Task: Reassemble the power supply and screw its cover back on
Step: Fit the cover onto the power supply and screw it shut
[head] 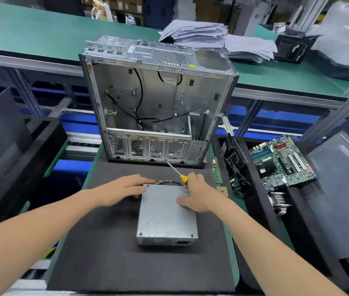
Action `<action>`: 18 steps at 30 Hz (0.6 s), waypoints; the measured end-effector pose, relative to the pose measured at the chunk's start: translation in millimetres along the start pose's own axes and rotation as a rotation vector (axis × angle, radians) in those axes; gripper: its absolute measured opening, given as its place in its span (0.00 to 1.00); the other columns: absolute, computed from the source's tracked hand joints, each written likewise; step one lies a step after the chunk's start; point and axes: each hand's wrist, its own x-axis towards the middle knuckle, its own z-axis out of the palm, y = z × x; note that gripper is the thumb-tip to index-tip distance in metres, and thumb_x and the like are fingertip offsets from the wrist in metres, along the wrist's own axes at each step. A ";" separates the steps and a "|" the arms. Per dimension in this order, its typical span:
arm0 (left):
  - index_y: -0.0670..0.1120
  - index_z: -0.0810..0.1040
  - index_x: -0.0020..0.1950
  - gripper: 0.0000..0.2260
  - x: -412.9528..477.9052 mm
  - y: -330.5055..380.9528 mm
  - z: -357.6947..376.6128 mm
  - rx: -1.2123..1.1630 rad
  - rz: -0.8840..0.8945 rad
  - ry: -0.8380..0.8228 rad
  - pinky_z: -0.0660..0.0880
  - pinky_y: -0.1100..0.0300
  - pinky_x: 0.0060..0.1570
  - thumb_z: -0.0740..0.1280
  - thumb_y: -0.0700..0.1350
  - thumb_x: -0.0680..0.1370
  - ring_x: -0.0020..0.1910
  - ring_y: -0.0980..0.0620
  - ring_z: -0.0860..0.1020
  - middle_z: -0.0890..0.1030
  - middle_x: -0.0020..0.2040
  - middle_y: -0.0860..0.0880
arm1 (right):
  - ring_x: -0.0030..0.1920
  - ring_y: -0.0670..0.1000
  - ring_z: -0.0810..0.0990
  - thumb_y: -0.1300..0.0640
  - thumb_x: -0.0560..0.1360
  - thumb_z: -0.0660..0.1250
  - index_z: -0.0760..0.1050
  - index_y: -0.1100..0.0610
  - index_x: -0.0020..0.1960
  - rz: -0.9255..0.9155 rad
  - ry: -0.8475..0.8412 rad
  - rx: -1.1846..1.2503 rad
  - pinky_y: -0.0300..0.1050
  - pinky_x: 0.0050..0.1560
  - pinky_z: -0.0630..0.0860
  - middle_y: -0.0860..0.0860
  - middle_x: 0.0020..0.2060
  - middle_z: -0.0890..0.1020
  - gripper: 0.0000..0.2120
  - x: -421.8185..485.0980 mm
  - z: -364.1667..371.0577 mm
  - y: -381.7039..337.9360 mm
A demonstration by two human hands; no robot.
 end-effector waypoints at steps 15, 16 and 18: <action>0.64 0.52 0.78 0.57 -9.4 -7.7 36.4 0.413 0.103 0.246 0.62 0.51 0.70 0.79 0.72 0.56 0.72 0.49 0.65 0.55 0.73 0.61 | 0.59 0.55 0.78 0.42 0.66 0.83 0.65 0.55 0.63 0.069 0.135 0.231 0.54 0.58 0.80 0.51 0.62 0.75 0.38 -7.1 21.3 -7.3; 0.65 0.52 0.78 0.57 -7.2 -7.7 30.7 0.402 0.072 0.241 0.65 0.49 0.70 0.79 0.72 0.56 0.71 0.46 0.66 0.54 0.73 0.60 | 0.60 0.55 0.78 0.42 0.66 0.83 0.66 0.55 0.64 0.065 0.145 0.236 0.55 0.59 0.79 0.51 0.62 0.75 0.37 -2.7 20.6 -8.5; 0.66 0.52 0.78 0.58 -2.5 -5.9 19.2 0.406 0.022 0.222 0.70 0.44 0.69 0.79 0.72 0.55 0.69 0.43 0.68 0.54 0.73 0.57 | 0.61 0.55 0.77 0.41 0.66 0.83 0.66 0.55 0.64 0.060 0.148 0.231 0.55 0.61 0.78 0.51 0.63 0.75 0.38 7.1 18.8 -11.2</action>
